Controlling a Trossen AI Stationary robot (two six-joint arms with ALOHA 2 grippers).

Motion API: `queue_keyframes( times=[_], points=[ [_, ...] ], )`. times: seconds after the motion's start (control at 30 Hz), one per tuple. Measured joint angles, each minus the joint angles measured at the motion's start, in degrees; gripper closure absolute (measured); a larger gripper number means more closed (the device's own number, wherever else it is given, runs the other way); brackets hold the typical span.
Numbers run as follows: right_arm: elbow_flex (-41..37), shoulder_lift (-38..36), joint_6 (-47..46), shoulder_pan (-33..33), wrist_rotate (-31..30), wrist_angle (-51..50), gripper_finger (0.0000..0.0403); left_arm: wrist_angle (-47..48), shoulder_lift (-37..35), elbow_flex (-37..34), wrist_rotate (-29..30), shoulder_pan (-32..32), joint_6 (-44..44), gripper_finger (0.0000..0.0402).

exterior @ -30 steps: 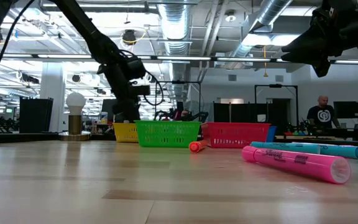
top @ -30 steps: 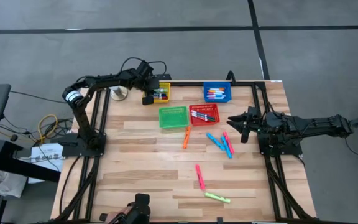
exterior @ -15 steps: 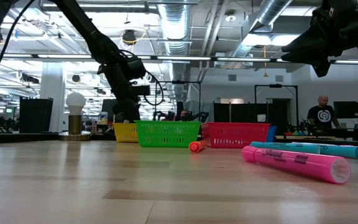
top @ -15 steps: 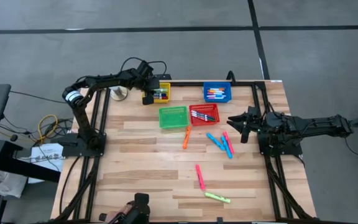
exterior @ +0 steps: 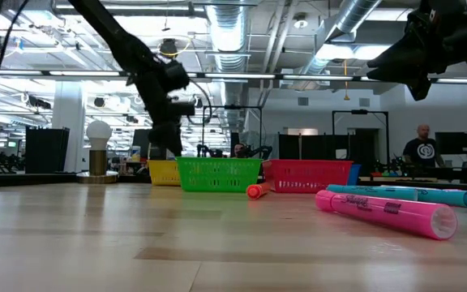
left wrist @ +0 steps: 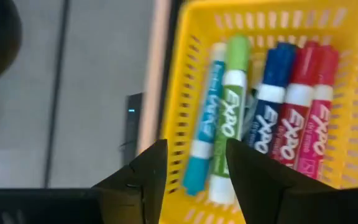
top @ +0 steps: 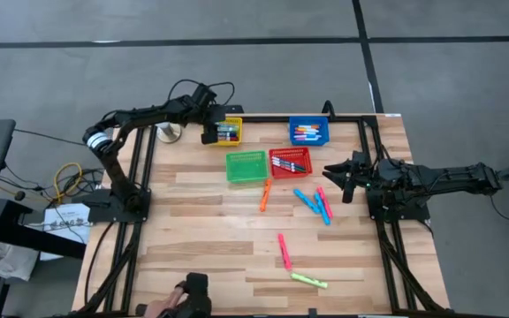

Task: Pick & Place Markers
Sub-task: Put the top large pink highlighter pen into the green bin

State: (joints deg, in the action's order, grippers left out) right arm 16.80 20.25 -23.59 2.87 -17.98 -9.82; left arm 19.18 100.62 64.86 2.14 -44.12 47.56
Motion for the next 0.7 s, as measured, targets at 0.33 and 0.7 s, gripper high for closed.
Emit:
queue_keyframes(
  times=[0.33, 0.7],
  points=[
    [0.00, -0.02, 0.00, 0.09, 0.07, 2.65, 0.0292, 0.05, -16.97, 0.00, 1.09, 5.93, -13.68, 0.0237],
    [0.00, 0.00, -3.45, -0.08, 0.00, 3.45, 0.0292, 0.03, -34.30, 0.00, -0.62, 19.58, -42.94, 0.0243]
  ],
)
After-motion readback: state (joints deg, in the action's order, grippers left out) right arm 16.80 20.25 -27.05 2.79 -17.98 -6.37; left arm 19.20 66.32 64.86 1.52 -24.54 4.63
